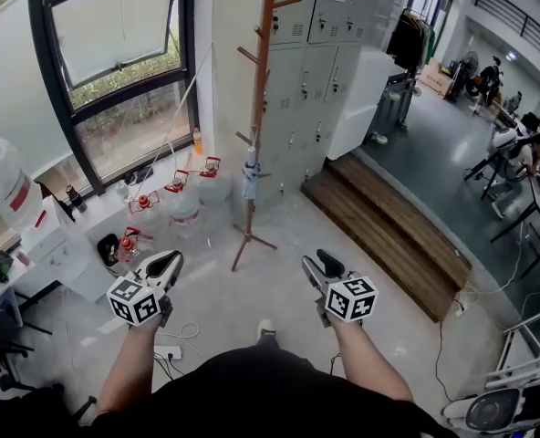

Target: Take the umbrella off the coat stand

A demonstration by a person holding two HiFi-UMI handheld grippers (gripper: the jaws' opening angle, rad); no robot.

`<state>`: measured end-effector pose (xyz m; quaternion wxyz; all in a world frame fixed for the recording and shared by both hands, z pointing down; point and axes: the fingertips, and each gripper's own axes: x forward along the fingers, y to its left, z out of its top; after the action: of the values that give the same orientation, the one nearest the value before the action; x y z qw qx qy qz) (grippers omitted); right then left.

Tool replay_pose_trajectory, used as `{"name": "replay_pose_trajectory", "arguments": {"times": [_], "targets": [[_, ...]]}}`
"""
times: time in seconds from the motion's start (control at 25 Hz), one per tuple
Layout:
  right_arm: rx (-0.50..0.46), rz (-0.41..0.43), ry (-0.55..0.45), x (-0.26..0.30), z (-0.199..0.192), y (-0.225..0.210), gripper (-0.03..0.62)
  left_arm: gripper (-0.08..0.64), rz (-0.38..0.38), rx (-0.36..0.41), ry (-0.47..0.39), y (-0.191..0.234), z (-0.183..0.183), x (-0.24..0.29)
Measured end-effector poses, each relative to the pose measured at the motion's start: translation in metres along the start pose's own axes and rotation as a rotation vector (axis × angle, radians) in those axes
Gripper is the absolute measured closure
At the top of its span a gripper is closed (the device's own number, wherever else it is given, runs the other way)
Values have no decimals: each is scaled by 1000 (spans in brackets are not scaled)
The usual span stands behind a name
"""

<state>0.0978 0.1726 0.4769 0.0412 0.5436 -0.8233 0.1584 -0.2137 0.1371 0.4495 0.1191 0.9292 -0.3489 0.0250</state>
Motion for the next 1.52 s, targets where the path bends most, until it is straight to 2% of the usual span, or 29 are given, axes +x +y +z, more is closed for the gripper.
{"name": "replay_pose_trajectory", "arguments": {"times": [0.64,1.0,1.52], "targets": [[16,12,35,89,21,-87,400,523,43,-32,34,54,1,100],[8,33,61,144,32,-116,402,528,60,-85,52,92,-4,144],[5,58,126,208,29,-150,416,528,78,-156,93,124,-21,193]]}}
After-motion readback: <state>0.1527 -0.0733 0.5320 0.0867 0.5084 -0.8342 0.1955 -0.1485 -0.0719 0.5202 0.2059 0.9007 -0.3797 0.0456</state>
